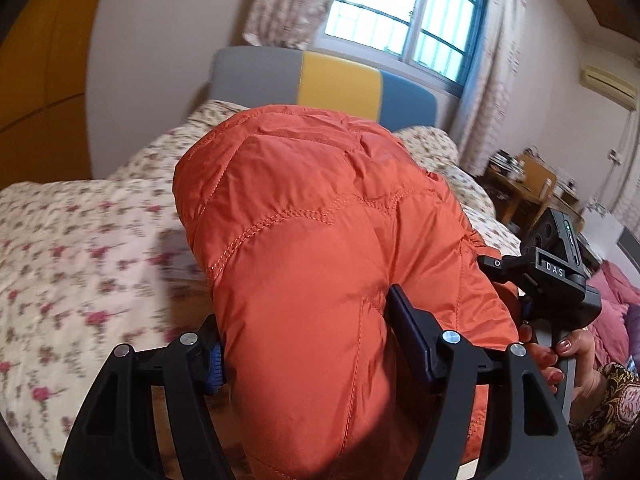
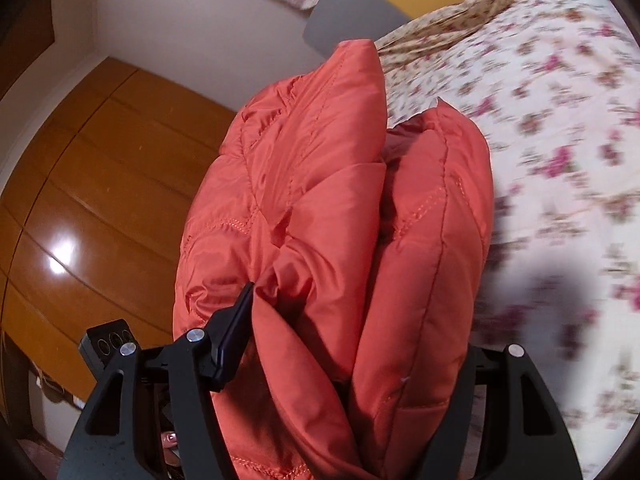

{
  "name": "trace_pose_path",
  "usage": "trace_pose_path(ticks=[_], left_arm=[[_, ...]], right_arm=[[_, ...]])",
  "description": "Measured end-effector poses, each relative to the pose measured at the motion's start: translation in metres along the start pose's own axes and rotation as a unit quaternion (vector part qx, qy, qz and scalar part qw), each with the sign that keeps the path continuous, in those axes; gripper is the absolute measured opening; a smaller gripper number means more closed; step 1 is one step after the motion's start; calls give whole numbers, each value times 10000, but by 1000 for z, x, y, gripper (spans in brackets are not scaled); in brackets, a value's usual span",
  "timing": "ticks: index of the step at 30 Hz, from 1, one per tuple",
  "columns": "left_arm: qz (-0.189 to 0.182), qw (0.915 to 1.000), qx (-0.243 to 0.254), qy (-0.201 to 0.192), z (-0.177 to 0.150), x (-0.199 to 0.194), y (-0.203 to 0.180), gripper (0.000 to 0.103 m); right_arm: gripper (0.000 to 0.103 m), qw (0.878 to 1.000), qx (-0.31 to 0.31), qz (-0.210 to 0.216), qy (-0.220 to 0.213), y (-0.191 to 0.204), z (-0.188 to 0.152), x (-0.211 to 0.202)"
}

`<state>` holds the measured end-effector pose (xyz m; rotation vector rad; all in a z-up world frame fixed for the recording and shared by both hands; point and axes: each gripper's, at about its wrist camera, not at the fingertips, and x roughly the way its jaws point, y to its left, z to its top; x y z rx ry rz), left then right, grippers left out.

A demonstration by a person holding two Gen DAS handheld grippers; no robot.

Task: Fold large clothes

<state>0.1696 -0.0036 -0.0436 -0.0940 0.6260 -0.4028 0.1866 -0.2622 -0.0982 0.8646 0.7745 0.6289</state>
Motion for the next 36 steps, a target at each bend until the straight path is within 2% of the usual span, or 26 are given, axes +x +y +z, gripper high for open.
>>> trace_pose_path(ticks=[7,11,15,18,21,23,24,29,36], left_arm=[[362,9982,-478,-86,-14,-21,59,68],[421,9959,-797,-33,-27,-22,82,69],[413,9944,-974,-41,-36,-21,88,69],[419,9937,-1037,-39,-44,-20,92,70],[465,9923,-1146,7,-49,-17,95,76],[596,9909,-1208,-30,-55,-18,97,86],[726,9901,-1200,-53,-57,-19,97,88],[970,9896,-1057,-85,-60,-26,90,91],[937,9868,-1321,52,-62,-31,91,91]], right_arm=[[65,9987,-346,-202,299,27,11,65],[67,9968,-560,-426,372,33,7,86],[68,9939,-751,-703,404,44,2,106],[70,9909,-900,-901,433,49,-5,113],[73,9857,-1126,-1173,433,56,-10,119],[74,9825,-1282,-1296,388,60,-12,122],[74,9802,-1384,-1364,372,62,-14,122],[76,9745,-1557,-1592,277,68,-17,121],[76,9665,-1706,-1905,227,80,-41,99]])
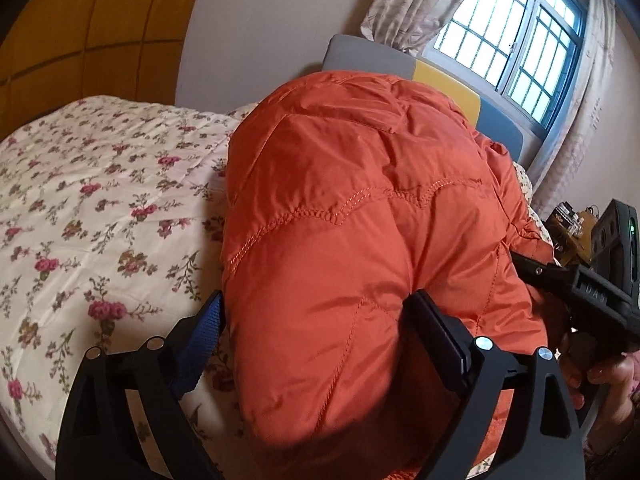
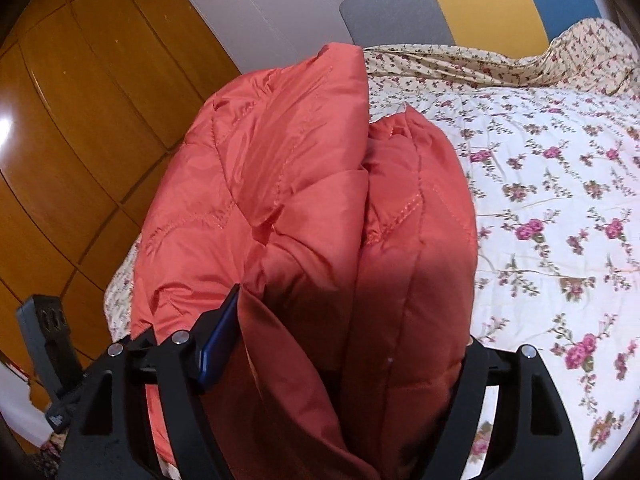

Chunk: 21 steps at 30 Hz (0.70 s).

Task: Fold large clothes

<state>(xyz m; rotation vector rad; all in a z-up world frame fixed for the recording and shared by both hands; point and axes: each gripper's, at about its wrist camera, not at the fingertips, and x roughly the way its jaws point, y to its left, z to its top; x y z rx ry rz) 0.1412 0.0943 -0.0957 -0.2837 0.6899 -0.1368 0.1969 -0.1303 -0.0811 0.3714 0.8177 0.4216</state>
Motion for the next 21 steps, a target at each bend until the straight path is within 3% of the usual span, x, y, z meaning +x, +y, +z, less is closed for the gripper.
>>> trace_pose_path(ticks=[6,15,21], left_arm=[[139,9998,-21,171,8,-8,-3,91],[262,9996,39,-46,28,-19,-6,91],[352,9992,-169,-123,47,-22,4,91]], right_arm=[[81,9990,-98,-425,-3,-2,-7,-20],[81,9947,-447,-923,8,8,-9,-33],[83,9864,-527,-1494,-434,22,-6,-67]])
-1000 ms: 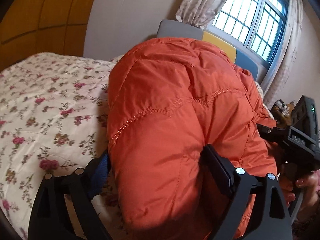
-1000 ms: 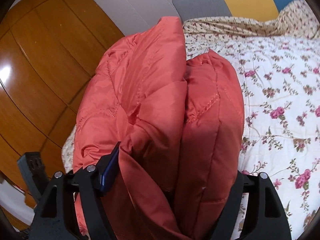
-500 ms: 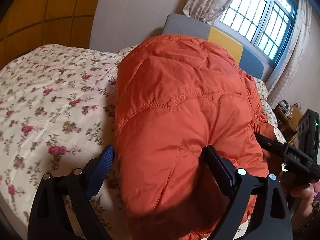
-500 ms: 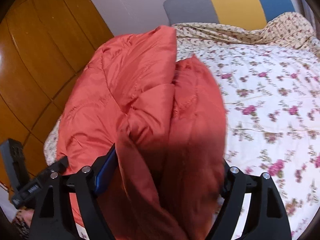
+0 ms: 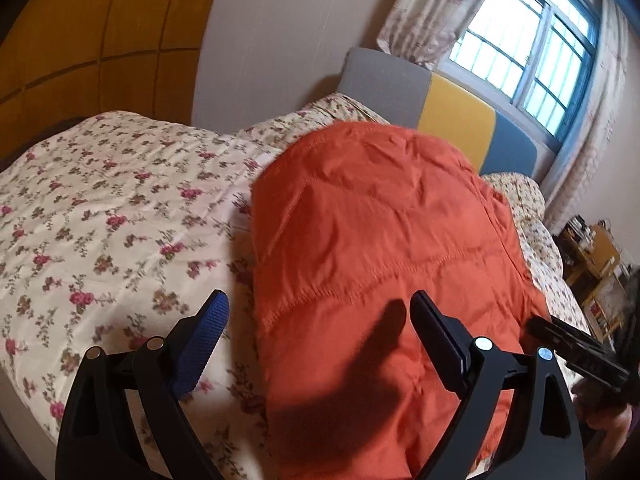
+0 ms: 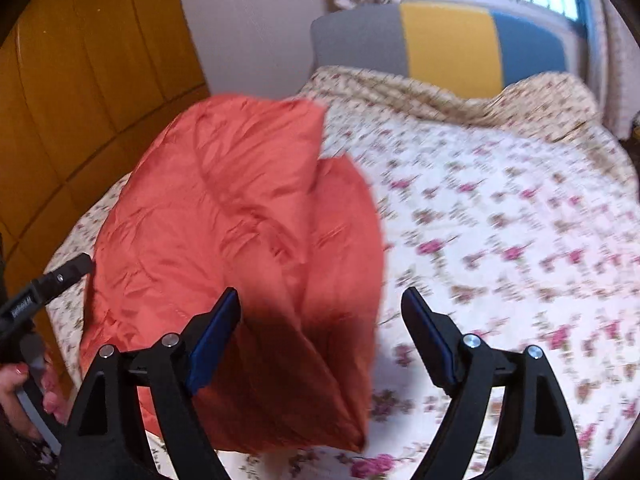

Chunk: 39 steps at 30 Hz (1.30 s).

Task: Fold large clothes

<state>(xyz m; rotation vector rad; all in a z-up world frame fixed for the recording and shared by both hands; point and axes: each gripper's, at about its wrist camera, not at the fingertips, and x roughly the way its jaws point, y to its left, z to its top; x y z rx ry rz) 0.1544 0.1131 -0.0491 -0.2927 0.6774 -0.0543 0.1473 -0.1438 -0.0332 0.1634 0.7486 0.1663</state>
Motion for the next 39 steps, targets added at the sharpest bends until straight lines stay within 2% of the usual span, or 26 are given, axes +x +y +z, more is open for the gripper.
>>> trace_pose_path(ticks=[4,7,14,18,20,23,25,30,35,39], left_arm=[[276,9993,-213,-108,16,1,3,93],[492,9981,-281,-241,30,6,-1,96],[782,9957,-280,-411,68,38,-24,96],[1006,9934,54,-540,81,64,-44,96],[1132,9923,295,-414,82,80,-52,96],[1059,9937,328,-168,83,100,-55,96],[949,9952,223,102,84,115,-53,97],[1038,9933,272,432,81,144,-54,100],[1127,9915,313,567,77,164,-53,100],[1257,9900,428,481,73,171,-57,100]], right_arm=[[83,9992,85,-143,-376,7,20,-13],[82,9979,87,-3,-639,24,40,-12],[82,9964,-39,335,-776,65,96,40],[72,9977,-227,231,-599,75,115,88],[68,9984,-300,64,-470,72,116,108],[67,9995,-272,-103,-126,63,109,133],[67,9999,-63,-56,72,51,105,148],[67,9984,176,40,545,35,103,180],[68,9971,316,12,693,30,95,199],[68,9972,402,-21,623,28,88,205]])
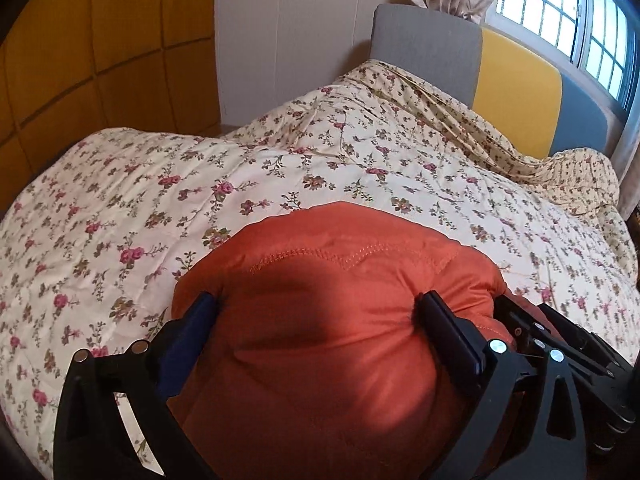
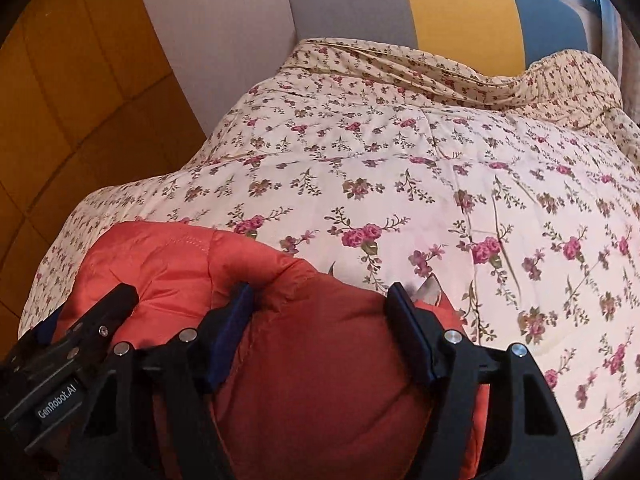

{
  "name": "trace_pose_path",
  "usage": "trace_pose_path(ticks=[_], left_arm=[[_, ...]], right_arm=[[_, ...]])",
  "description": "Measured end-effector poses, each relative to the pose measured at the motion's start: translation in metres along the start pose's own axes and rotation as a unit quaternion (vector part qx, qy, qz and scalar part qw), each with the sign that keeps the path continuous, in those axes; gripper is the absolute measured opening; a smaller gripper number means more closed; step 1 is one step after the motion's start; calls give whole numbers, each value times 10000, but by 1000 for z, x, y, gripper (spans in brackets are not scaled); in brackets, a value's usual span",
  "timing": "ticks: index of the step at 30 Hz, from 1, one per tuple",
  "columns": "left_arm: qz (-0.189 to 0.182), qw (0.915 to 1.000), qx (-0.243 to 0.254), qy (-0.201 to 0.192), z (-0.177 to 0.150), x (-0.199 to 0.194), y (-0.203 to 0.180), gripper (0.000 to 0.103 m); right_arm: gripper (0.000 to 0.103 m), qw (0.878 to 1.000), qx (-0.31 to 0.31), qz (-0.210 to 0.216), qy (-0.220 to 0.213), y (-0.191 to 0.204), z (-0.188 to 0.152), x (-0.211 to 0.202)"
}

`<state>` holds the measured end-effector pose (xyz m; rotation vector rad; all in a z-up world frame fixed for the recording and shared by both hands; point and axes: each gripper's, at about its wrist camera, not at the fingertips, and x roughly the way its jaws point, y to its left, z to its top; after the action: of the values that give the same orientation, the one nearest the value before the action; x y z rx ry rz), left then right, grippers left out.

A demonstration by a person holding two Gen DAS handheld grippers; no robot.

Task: Fold large clothes

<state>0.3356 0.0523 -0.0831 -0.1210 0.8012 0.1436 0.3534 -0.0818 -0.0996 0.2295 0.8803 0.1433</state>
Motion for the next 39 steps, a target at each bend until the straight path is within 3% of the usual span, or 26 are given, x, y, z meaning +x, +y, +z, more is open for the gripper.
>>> trace_pose_path(ticks=[9,12,14,17,22,26,31,39], left_arm=[[-52,9994,35,-334,-10,-17,2,100],[-166,9990,-36,-425,-15,-35,8,100],[-175,9985,-90,-502,-20,-51,10,100],[-159,9976,-135,-661,-31,-79,12,100],[-124,9951,47,-984,-56,-124,11,100],[-159,9947,190,-997,-78,-152,12,100],[65,9937,351,-1067,-102,-184,16,100],[286,9948,212,-955,-135,-221,33,100]], right_arm=[[73,9993,-25,108,-343,0,-9,-24],[83,9991,-48,68,-415,1,-14,-44],[95,9987,10,-31,-504,0,-19,-63],[101,9983,213,127,-536,-7,-30,-89],[101,9976,188,35,-665,-13,-56,-131],[101,9972,117,-21,-741,-13,-79,-163],[101,9964,1,-57,-846,-9,-103,-200],[101,9945,-273,79,-1006,3,-141,-251]])
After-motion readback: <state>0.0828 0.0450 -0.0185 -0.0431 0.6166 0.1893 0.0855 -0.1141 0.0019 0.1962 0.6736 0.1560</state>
